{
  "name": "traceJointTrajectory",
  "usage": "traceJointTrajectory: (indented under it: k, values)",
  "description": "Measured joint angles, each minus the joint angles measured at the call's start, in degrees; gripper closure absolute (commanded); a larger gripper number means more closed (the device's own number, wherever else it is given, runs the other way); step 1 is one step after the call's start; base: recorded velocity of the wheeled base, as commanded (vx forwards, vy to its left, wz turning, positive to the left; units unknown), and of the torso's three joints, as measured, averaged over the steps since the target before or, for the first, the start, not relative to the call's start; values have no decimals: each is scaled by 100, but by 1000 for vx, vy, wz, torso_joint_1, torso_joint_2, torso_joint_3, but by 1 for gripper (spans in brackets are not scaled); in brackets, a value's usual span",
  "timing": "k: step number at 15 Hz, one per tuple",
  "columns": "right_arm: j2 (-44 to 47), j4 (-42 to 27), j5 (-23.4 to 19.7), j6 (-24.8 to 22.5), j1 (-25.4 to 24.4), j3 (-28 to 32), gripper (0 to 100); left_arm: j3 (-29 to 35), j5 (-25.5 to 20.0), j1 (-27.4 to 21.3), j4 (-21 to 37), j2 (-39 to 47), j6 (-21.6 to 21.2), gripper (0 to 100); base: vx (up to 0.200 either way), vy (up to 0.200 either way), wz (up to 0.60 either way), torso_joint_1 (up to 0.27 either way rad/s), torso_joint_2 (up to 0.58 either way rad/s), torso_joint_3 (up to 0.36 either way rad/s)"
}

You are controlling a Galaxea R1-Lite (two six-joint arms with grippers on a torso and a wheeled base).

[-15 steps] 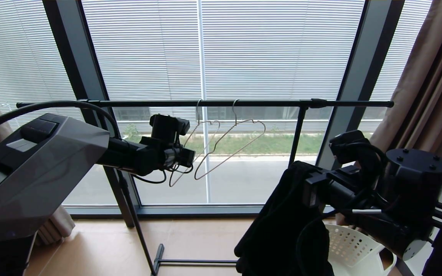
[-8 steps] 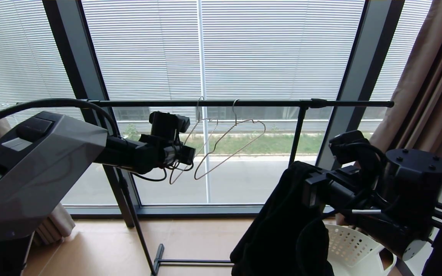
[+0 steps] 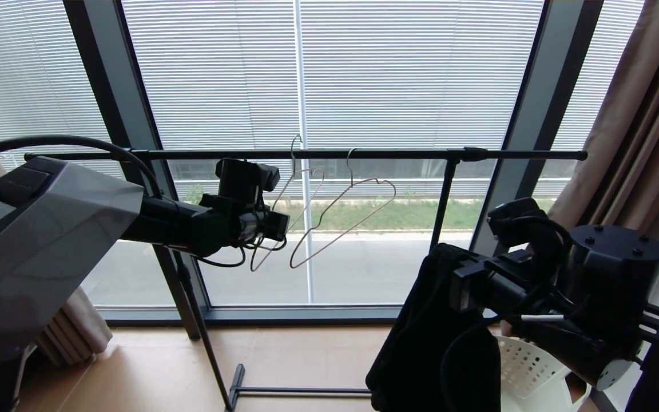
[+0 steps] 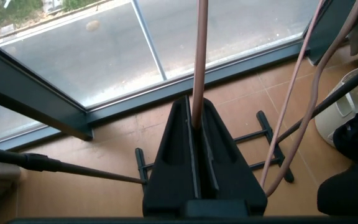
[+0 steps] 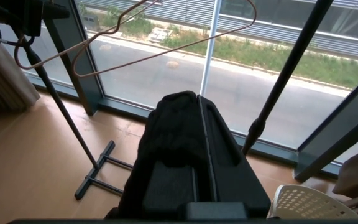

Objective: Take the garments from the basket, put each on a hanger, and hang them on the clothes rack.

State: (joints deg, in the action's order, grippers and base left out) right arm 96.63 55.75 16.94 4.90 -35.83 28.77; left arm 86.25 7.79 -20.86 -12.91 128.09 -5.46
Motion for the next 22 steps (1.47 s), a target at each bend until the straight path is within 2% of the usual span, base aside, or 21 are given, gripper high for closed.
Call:
traceJointTrajectory:
  k: [4,6,9,13,19,21,22]
  values:
    - [22,4,0,0,0,-2,100,-69,12,-4,2,-44,5,100,0,0,0,0,0,0]
    - [20,4,0,0,0,-6,100,-402,28,-6,-140,-188,46,100,0,0,0,0,0,0]
    - [22,15,2,2,0,4,100,-1534,23,-6,-855,-689,67,100,0,0,0,0,0,0]
    - [79,26,7,2,0,6,100,-3593,6,-24,-1921,-1841,67,100,0,0,0,0,0,0]
    - [223,41,10,5,6,2,100,-6530,-5,-273,-2773,-3847,115,100,0,0,0,0,0,0]
    - [304,55,10,10,16,11,100,-7186,-18,-384,-2918,-4474,161,100,0,0,0,0,0,0]
    - [339,57,10,10,17,11,100,-7319,-22,-417,-2948,-4667,201,100,0,0,0,0,0,0]
